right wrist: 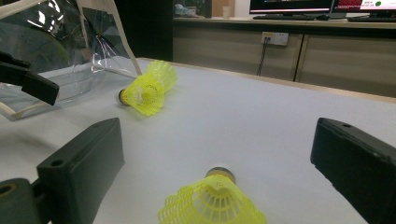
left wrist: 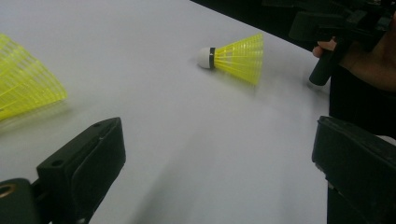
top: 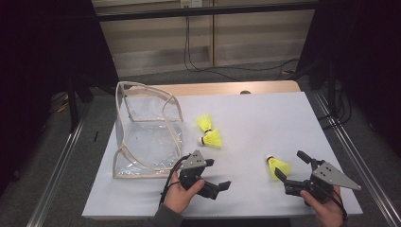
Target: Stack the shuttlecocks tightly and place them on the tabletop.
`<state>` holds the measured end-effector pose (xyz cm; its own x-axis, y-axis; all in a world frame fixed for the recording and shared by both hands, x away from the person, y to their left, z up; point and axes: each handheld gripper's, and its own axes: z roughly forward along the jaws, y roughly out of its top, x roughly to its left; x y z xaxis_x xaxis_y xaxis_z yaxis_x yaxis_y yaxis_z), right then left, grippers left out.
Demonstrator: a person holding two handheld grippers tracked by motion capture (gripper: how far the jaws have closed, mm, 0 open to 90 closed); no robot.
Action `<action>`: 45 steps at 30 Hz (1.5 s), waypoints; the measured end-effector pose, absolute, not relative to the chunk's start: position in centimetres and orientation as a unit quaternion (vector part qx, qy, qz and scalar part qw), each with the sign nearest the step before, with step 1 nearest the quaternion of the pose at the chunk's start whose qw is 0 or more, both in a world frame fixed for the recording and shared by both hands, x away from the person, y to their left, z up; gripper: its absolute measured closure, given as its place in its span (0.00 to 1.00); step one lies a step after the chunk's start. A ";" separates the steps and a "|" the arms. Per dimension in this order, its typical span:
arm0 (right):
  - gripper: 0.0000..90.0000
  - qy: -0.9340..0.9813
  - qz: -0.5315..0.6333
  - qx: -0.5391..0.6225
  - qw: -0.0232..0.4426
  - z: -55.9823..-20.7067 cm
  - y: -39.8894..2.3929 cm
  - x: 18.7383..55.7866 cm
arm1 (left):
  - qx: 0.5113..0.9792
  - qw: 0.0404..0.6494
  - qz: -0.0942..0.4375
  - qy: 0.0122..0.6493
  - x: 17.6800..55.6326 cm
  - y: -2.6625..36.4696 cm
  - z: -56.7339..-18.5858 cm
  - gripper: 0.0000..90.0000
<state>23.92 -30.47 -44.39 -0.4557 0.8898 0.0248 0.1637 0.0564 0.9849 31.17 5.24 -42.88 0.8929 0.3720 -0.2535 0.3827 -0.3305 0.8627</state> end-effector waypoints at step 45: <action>0.02 0.651 0.552 0.403 0.330 -44.3 -30.4 23.9 | 0.826 0.521 0.003 0.214 30.4 8.0 -42.5 0.05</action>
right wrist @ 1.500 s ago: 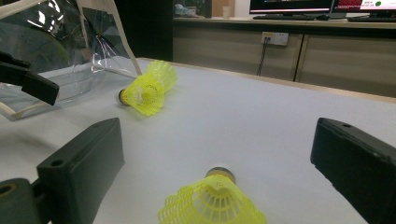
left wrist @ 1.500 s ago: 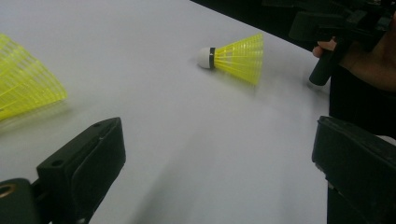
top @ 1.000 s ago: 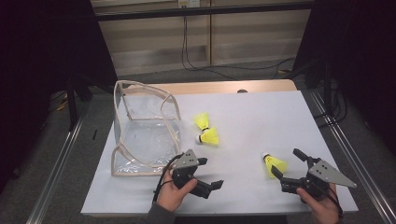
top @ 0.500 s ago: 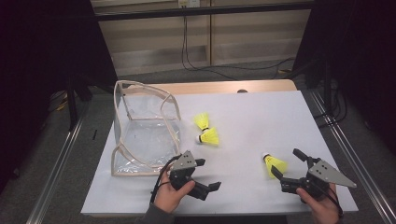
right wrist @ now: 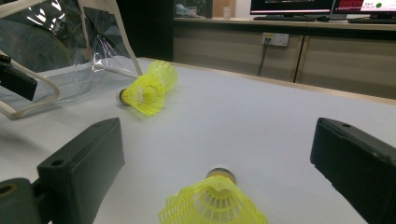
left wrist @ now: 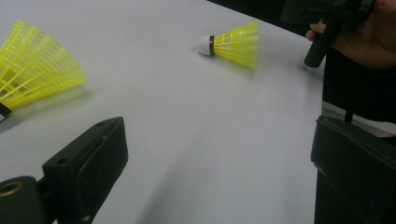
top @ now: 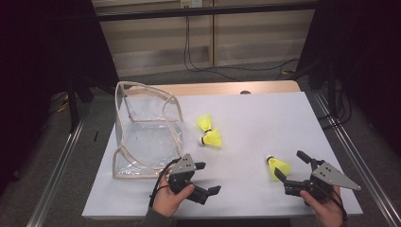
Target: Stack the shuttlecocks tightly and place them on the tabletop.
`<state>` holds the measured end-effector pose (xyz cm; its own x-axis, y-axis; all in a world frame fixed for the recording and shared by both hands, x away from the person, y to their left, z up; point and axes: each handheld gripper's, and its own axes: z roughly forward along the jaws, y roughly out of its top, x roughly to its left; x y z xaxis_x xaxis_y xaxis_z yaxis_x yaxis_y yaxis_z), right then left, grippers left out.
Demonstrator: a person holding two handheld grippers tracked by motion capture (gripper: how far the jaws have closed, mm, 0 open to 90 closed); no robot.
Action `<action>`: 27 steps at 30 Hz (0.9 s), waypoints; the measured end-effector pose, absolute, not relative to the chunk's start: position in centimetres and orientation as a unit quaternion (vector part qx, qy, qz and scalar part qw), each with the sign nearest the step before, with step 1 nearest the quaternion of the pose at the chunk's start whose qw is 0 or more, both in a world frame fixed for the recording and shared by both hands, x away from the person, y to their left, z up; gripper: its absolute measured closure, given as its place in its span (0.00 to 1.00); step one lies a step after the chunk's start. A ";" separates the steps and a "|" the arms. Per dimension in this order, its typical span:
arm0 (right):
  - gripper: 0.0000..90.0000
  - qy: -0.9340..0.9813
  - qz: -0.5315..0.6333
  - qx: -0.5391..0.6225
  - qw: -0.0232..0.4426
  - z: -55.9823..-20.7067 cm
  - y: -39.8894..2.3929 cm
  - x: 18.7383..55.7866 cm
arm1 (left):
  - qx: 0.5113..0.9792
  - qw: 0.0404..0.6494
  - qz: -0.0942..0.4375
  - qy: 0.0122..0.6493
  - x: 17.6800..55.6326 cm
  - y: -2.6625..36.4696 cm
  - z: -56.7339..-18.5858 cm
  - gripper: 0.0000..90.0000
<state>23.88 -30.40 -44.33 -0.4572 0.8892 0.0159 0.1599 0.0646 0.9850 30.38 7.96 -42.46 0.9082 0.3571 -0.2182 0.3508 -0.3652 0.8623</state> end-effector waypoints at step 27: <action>0.02 0.651 0.552 0.402 0.332 -44.3 -30.4 23.9 | 0.831 0.512 0.007 0.218 29.6 10.0 -42.5 0.04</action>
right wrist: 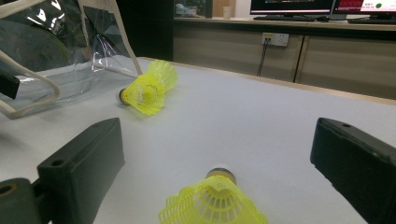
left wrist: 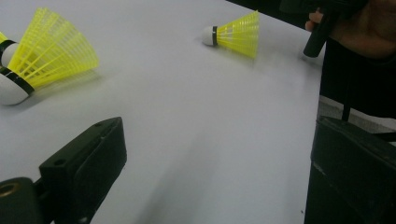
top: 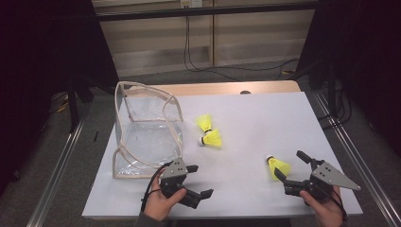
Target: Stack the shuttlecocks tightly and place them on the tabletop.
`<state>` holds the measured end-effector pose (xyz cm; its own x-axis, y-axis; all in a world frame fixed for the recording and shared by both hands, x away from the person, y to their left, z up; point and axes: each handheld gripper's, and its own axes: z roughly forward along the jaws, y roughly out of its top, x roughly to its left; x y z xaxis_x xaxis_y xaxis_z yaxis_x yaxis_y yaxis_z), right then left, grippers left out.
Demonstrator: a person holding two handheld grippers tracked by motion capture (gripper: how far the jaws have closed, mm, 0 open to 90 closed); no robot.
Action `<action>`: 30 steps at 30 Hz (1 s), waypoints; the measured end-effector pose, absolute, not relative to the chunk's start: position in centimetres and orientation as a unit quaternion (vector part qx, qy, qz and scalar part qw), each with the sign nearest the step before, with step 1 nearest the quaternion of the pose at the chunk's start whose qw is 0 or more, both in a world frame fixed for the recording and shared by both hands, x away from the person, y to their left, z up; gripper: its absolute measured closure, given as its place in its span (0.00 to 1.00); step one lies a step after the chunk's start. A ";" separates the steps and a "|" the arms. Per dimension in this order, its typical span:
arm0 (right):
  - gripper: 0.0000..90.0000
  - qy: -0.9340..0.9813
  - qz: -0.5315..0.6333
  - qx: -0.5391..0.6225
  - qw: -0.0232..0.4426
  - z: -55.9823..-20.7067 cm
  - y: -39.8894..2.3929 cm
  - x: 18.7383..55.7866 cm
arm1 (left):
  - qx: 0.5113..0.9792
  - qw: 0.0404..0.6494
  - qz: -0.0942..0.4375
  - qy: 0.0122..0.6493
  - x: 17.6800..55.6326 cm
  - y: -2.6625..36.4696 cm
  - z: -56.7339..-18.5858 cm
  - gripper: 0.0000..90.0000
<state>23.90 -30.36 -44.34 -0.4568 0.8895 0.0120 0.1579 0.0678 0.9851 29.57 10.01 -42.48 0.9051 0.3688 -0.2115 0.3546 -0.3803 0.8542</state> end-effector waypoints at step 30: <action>0.02 0.652 0.551 0.402 0.332 -44.3 -30.4 23.9 | 0.829 0.515 0.014 0.219 29.1 12.4 -42.1 0.08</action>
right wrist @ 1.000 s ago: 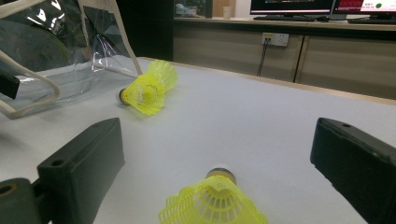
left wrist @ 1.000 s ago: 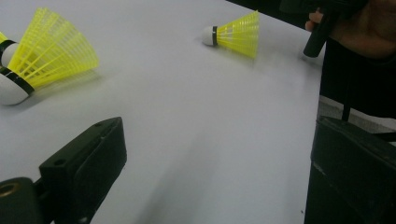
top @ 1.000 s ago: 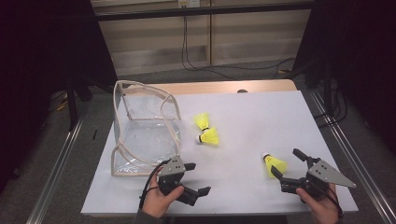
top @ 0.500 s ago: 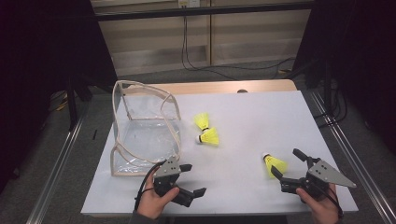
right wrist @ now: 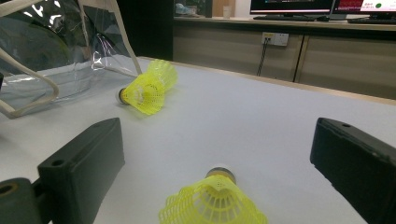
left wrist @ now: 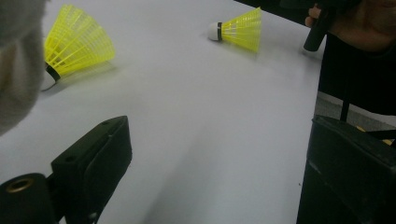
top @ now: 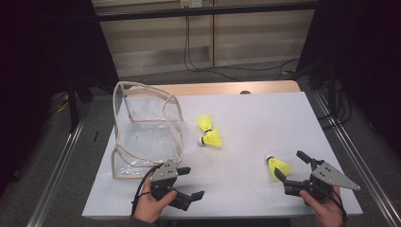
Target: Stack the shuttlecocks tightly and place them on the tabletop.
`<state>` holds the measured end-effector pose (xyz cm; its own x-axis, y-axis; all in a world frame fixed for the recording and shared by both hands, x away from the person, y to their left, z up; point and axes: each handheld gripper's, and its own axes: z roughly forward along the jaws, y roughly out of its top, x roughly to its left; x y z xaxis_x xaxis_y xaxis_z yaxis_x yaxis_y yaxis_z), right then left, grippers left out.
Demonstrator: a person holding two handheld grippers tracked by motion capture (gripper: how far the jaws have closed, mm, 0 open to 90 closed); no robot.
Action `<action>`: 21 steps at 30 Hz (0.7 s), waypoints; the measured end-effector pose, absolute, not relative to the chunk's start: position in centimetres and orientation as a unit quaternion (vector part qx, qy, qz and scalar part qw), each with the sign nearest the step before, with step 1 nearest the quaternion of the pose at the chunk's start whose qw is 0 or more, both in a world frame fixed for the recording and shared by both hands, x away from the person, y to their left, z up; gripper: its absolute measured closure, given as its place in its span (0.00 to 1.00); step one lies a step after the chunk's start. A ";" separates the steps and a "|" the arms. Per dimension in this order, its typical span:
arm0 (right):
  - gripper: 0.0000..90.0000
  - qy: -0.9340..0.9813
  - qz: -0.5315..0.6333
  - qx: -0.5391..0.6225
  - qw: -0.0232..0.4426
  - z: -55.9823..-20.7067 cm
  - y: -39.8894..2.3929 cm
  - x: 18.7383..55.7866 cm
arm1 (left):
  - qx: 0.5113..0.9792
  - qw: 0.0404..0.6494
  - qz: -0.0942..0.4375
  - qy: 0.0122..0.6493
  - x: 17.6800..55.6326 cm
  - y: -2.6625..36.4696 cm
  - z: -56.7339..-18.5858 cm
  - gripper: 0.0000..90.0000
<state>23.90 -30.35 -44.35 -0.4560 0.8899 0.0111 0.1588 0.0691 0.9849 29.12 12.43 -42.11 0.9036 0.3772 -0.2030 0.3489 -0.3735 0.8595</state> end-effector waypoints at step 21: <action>0.03 0.652 0.551 0.401 0.333 -44.3 -30.3 23.8 | 0.828 0.517 0.018 0.218 28.9 13.7 -41.9 0.11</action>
